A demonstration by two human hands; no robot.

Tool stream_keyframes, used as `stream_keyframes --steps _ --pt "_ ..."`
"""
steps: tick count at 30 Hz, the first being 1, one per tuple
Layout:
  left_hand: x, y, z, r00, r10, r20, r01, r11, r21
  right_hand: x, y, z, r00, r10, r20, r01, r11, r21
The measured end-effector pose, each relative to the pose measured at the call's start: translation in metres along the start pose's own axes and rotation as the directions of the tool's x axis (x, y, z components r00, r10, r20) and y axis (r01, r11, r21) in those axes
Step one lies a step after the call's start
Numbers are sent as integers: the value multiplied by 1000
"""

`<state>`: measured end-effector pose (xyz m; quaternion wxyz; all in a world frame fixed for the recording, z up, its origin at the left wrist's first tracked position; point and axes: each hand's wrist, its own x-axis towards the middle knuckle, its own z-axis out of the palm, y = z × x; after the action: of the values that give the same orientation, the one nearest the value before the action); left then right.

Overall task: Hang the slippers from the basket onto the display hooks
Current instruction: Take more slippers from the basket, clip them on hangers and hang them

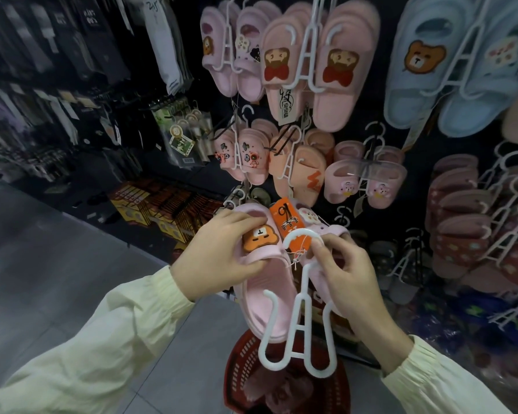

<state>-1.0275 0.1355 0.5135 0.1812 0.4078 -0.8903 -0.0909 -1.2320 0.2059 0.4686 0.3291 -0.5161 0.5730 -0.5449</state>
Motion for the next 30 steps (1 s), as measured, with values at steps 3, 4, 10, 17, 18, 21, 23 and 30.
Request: stream_keyframes --steps 3,4,10,17,18,21,23,30 --pt "-1 -2 -3 1000 1 25 -1 1000 -8 1 -3 -1 1000 20 -17 -20 1000 -20" --pt "-1 -3 -4 999 15 31 -15 1000 -5 1 -4 -1 999 37 -21 -37 999 -2" --pt "-6 -3 -7 995 83 58 -82 996 -28 0 -8 -4 994 92 -55 -84 988 130" --pt "-10 0 -7 986 157 55 -161 983 88 3 -9 4 985 159 -73 -135 956 261" --pt "-10 1 -7 984 167 60 -172 979 105 3 -9 6 982 174 -75 -146 948 282" --pt "-14 7 -7 978 194 73 -202 970 133 4 -9 10 977 178 -114 -141 951 275" --pt "-19 14 -6 970 229 86 -240 958 158 5 -12 12 977 155 -145 -111 956 273" --pt "-30 21 8 955 251 157 -280 939 200 14 -22 5 977 117 -178 -70 966 250"
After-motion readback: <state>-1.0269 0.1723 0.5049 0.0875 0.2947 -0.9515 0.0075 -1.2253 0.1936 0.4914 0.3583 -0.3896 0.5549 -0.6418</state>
